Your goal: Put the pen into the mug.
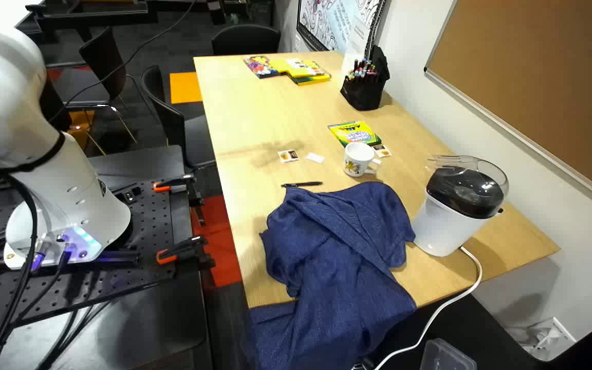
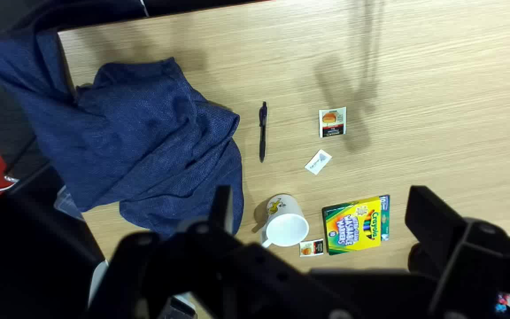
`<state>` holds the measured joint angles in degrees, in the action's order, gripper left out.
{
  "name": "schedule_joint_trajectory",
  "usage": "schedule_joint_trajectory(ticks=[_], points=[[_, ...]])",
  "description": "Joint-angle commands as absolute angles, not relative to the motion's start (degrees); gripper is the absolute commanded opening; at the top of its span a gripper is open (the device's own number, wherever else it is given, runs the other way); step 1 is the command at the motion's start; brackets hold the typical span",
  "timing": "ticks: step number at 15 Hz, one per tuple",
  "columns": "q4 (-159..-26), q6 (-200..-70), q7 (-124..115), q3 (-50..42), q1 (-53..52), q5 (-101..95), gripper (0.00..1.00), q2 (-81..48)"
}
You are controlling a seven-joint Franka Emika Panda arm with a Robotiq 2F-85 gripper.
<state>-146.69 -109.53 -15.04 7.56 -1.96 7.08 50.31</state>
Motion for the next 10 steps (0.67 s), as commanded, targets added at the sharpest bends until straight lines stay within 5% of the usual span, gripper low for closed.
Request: schedule_joint_trajectory(ticks=[1,10], points=[[-146.59,-109.42,-14.85,7.73,-1.68,7.25,1.0,50.3],[-147.52,-113.72,-15.88,8.57,-0.3,6.27,1.0,47.73]])
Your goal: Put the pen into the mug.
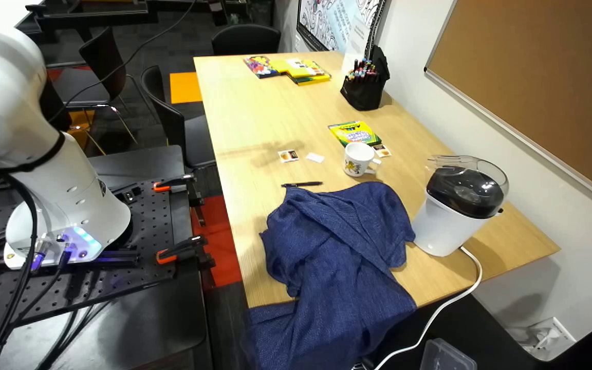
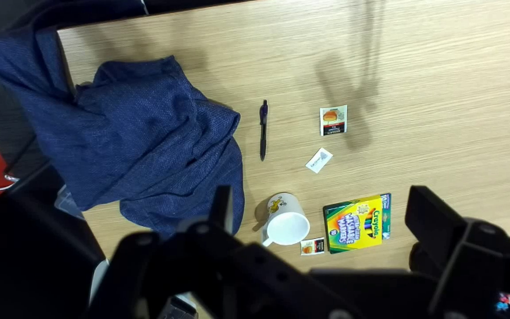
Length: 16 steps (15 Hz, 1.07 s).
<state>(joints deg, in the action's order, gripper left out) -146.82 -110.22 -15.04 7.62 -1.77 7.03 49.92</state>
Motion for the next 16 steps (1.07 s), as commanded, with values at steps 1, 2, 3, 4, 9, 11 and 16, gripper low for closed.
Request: schedule_joint_trajectory(ticks=[1,2,3,4,9,11,16], points=[[-148.09,-115.81,-15.74,8.67,-0.01,5.9,1.0,46.73],[-148.71,-118.38,-16.12,8.89,0.4,5.65,1.0,45.78],[-149.49,-121.4,-15.84,8.9,0.49,5.39,1.0,44.74],[-150.14,-124.22,-15.74,8.93,0.65,4.98,1.0,43.45],[-152.79,-135.49,-16.7,9.51,2.93,-0.06,1.0,35.79],[-153.1,-138.14,-16.53,9.05,3.91,-1.6,1.0,32.04],[-151.21,-143.78,-14.69,6.97,4.83,-3.35,1.0,21.4]])
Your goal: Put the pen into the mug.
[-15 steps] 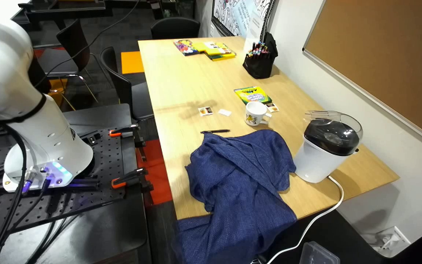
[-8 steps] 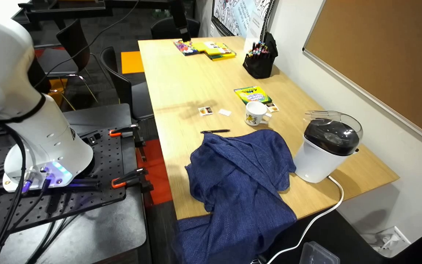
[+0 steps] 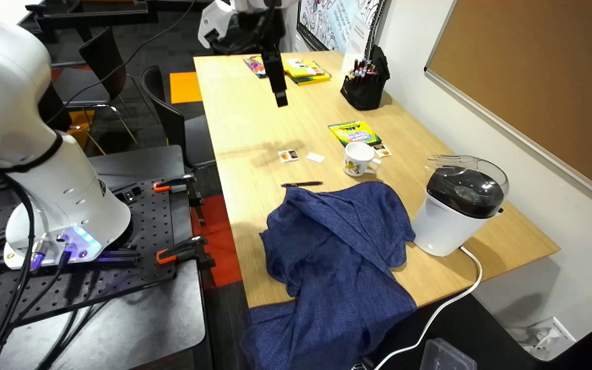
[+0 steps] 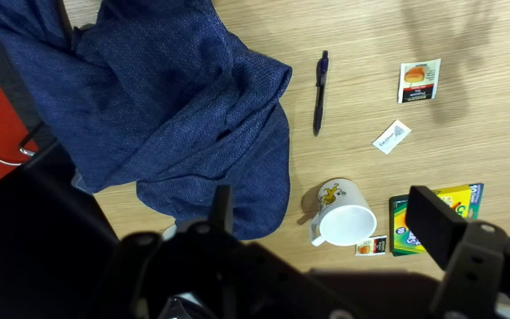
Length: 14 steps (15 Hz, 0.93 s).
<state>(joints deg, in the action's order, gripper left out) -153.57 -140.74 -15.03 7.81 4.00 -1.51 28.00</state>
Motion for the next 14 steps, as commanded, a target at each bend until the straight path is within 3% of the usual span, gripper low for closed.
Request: schedule_joint_trajectory(ticks=[1,8,14], points=[[-150.87,-144.91,-14.36,6.57,4.81,-3.68,1.0,19.55],[-147.21,-156.02,-15.16,6.25,2.57,-3.1,1.0,5.59],[-140.16,-156.81,-16.38,5.16,-0.37,-3.77,1.0,-6.89]])
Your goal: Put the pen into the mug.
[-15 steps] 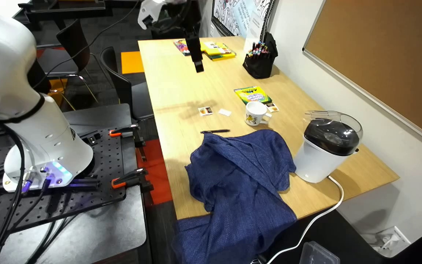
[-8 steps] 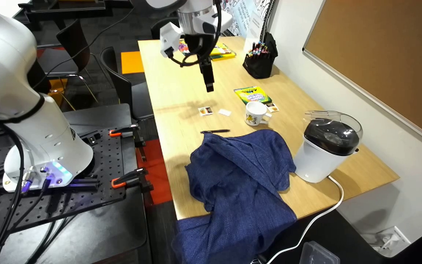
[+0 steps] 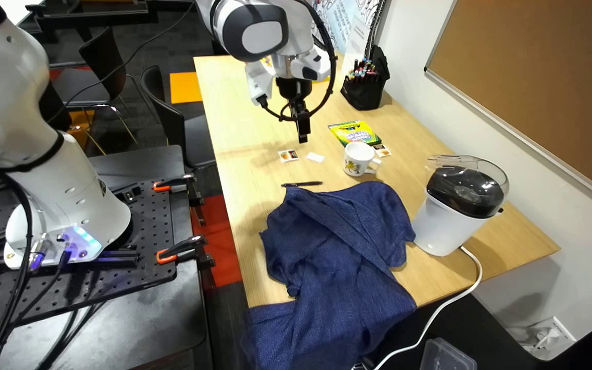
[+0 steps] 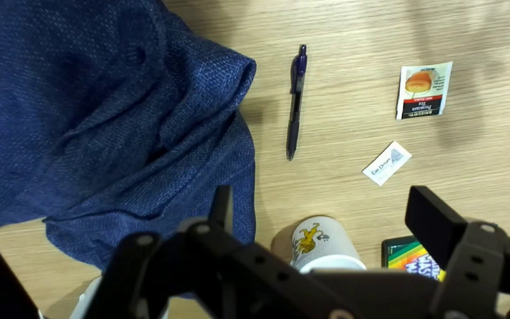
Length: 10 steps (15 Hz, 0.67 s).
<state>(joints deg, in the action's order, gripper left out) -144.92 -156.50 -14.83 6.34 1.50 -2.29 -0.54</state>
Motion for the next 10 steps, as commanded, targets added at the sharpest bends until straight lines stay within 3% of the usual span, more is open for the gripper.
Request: schedule_joint_trajectory(ticks=[1,10], points=[[-138.85,-157.07,-16.37,4.75,-0.94,-3.92,1.0,-8.93],[-128.78,-156.89,-19.75,-2.29,-7.87,-5.47,1.0,-22.32]])
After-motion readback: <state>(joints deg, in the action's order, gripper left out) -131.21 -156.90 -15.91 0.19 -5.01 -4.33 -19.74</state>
